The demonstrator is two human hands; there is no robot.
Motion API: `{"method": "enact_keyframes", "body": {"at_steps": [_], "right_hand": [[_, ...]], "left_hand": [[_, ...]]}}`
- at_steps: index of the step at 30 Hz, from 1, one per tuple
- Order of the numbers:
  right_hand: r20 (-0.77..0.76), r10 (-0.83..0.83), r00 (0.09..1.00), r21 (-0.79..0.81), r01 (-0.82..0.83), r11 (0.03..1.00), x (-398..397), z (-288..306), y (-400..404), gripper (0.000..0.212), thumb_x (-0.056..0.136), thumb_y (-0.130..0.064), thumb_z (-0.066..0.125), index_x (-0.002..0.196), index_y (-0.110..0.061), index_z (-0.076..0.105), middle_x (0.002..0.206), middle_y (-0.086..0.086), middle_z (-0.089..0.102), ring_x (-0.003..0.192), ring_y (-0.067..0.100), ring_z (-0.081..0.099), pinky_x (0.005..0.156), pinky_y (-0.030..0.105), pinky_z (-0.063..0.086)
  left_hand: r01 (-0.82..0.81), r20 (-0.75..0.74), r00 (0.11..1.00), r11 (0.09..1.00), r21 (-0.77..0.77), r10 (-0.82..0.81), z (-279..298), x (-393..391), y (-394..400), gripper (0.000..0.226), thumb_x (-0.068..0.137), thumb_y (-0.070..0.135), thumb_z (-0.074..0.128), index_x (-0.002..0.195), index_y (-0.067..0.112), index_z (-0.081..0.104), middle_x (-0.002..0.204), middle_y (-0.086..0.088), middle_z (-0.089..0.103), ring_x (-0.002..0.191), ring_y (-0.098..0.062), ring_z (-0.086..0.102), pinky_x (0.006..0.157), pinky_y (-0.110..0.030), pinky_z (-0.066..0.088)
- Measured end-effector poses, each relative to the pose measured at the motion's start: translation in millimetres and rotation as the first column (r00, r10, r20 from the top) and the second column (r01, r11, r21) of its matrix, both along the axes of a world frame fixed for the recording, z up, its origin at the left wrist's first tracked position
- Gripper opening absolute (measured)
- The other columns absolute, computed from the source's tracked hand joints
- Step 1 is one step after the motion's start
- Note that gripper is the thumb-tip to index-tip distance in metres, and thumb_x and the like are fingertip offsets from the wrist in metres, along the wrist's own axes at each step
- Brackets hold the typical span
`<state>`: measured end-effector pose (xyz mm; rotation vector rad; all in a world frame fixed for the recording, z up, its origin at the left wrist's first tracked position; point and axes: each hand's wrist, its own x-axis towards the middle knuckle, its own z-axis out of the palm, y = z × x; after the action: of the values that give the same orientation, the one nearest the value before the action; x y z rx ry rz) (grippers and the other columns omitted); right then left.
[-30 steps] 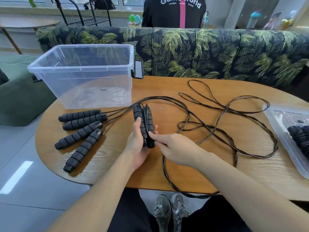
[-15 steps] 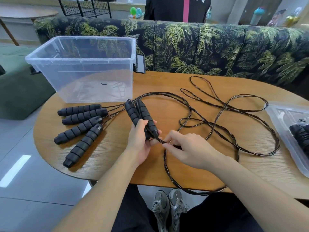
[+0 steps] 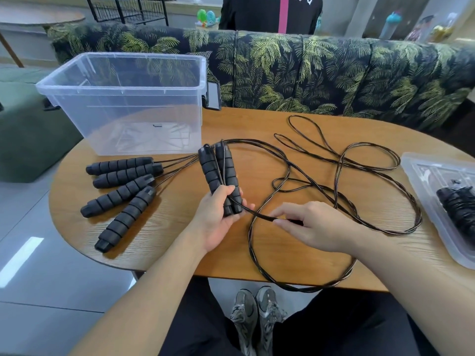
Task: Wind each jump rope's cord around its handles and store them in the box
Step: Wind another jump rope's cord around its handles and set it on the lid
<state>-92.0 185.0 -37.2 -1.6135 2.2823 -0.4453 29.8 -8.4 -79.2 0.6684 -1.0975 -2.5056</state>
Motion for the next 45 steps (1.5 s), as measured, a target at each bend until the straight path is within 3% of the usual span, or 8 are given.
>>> {"method": "enact_keyframes", "body": {"at_steps": [4,9,14,20,25,32,39,45], "right_hand": [[0.072,0.026,0.997,0.031,-0.028,0.999,-9.5,-0.3,2.9,0.025,0.103,-0.047,0.043,0.119,-0.041,0.06,0.064,0.0,0.06,0.053,0.015,0.051,0.054,0.032,0.044],[-0.076,-0.095,0.993,-0.082,0.089,0.993,-21.6,0.3,4.4,0.049,0.09,-0.071,0.031,0.113,-0.045,0.065,0.065,-0.005,0.067,0.054,0.009,0.059,0.058,0.026,0.054],[0.116,0.0,0.993,0.08,-0.01,0.997,-32.6,-6.2,4.9,0.023,0.102,-0.053,0.037,0.104,-0.046,0.058,0.073,0.005,0.064,0.067,0.024,0.059,0.07,0.047,0.054],[-0.085,-0.07,0.994,0.147,0.082,0.986,-46.6,12.8,-23.2,0.049,0.083,-0.079,0.044,0.088,-0.035,0.067,0.074,-0.011,0.064,0.071,0.007,0.059,0.063,0.024,0.046],[-0.253,-0.155,0.955,0.182,0.204,0.962,-54.0,31.3,-63.9,0.062,0.07,-0.086,0.058,0.064,-0.024,0.06,0.065,-0.005,0.062,0.066,0.014,0.057,0.055,0.028,0.042],[-0.333,0.054,0.941,0.3,0.051,0.953,-58.8,40.1,-104.7,0.023,0.096,-0.016,0.055,0.073,-0.018,0.05,0.082,-0.001,0.059,0.082,0.027,0.059,0.07,0.036,0.053],[0.066,0.006,0.998,0.141,-0.015,0.99,-79.7,42.9,-106.2,0.023,0.083,-0.046,0.077,0.076,-0.026,0.07,0.079,-0.001,0.07,0.073,0.012,0.06,0.071,0.034,0.051],[0.009,0.043,0.999,0.061,-0.044,0.997,-57.7,60.0,-105.8,0.026,0.083,-0.052,0.073,0.082,-0.026,0.072,0.079,-0.004,0.069,0.077,0.017,0.062,0.072,0.038,0.052]], "left_hand": [[0.058,-0.041,0.997,0.998,-0.003,-0.058,4.2,1.0,0.6,0.029,0.101,0.014,0.047,0.127,0.005,0.058,0.083,-0.007,0.059,0.076,-0.021,0.057,0.095,-0.049,0.052],[0.127,-0.015,0.992,0.991,-0.046,-0.127,9.3,6.8,-4.2,0.027,0.1,0.017,0.046,0.121,0.006,0.058,0.079,-0.006,0.059,0.071,-0.017,0.056,0.069,-0.034,0.047],[0.206,-0.059,0.976,0.977,-0.057,-0.21,7.2,12.7,-6.5,0.029,0.094,0.018,0.051,0.118,0.004,0.06,0.081,-0.009,0.059,0.066,-0.018,0.055,0.061,-0.032,0.045],[0.461,-0.082,0.875,0.873,-0.158,-0.477,1.8,17.6,-11.5,0.037,0.079,0.023,0.065,0.115,0.013,0.068,0.094,-0.008,0.058,0.069,-0.021,0.058,0.063,-0.034,0.053],[0.56,0.058,0.826,0.803,-0.206,-0.561,0.4,14.7,-12.8,0.056,0.077,0.025,0.067,0.128,0.005,0.056,0.101,-0.016,0.059,0.074,-0.022,0.063,0.068,-0.036,0.054],[0.724,0.181,0.655,0.541,-0.428,-0.733,14.6,9.4,-14.4,0.034,0.094,0.007,0.049,0.126,0.016,0.04,0.095,-0.015,0.063,0.074,-0.025,0.059,0.069,-0.039,0.048],[0.739,0.561,0.659,0.29,-0.608,-0.501,40.3,0.2,-22.4,0.058,0.088,0.005,0.069,0.124,0.022,0.026,0.103,-0.022,0.064,0.079,-0.02,0.065,0.063,-0.042,0.06],[0.811,0.771,0.584,0.156,-0.564,-0.253,50.1,-13.4,-14.3,0.069,0.083,0.017,0.076,0.129,0.023,0.024,0.094,-0.007,0.067,0.064,-0.019,0.069,0.058,-0.037,0.063]]}}
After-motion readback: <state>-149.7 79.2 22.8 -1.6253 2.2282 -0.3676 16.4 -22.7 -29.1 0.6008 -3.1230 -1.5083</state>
